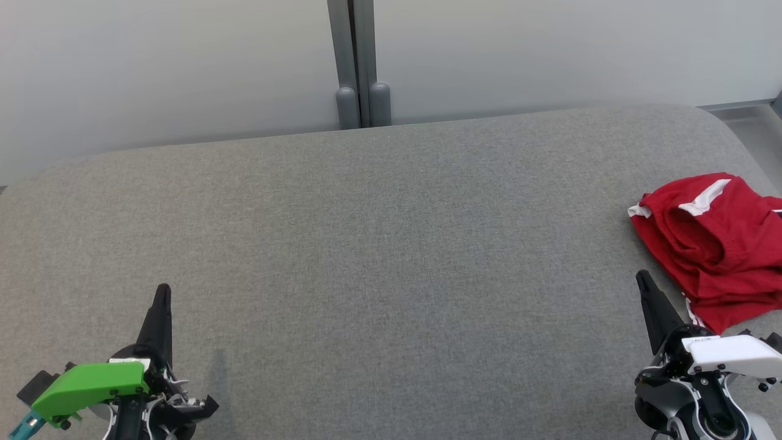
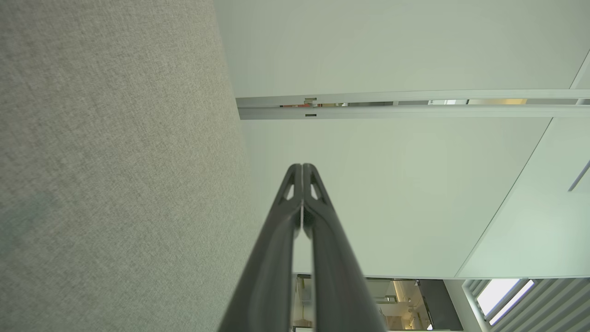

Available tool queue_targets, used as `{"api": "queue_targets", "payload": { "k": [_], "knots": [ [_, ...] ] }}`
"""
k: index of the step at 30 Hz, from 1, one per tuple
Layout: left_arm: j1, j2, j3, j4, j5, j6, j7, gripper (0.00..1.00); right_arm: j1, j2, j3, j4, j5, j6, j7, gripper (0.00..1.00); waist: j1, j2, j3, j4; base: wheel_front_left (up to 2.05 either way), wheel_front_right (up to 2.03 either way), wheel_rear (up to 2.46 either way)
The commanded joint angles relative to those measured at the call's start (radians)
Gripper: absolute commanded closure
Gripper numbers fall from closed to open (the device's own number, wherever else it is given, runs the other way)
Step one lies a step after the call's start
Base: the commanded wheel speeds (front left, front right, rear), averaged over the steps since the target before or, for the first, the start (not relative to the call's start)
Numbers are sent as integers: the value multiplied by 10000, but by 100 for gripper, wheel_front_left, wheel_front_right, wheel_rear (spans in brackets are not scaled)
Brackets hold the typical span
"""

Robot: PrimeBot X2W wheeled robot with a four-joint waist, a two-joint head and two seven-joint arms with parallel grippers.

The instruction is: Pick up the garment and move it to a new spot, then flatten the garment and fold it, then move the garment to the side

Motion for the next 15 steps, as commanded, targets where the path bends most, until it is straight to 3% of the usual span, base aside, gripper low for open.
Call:
{"api": "queue_targets", "payload": {
  "k": [1,15],
  "knots": [
    [-110,10,27,-18,46,-50,42,100,-81,-56,-19,-36,32,0,31,100,0,0,0,0,0,0,0],
    [-110,8,29,-18,50,-50,45,100,-81,-56,-19,-36,32,0,31,100,0,0,0,0,0,0,0]
  ]
}}
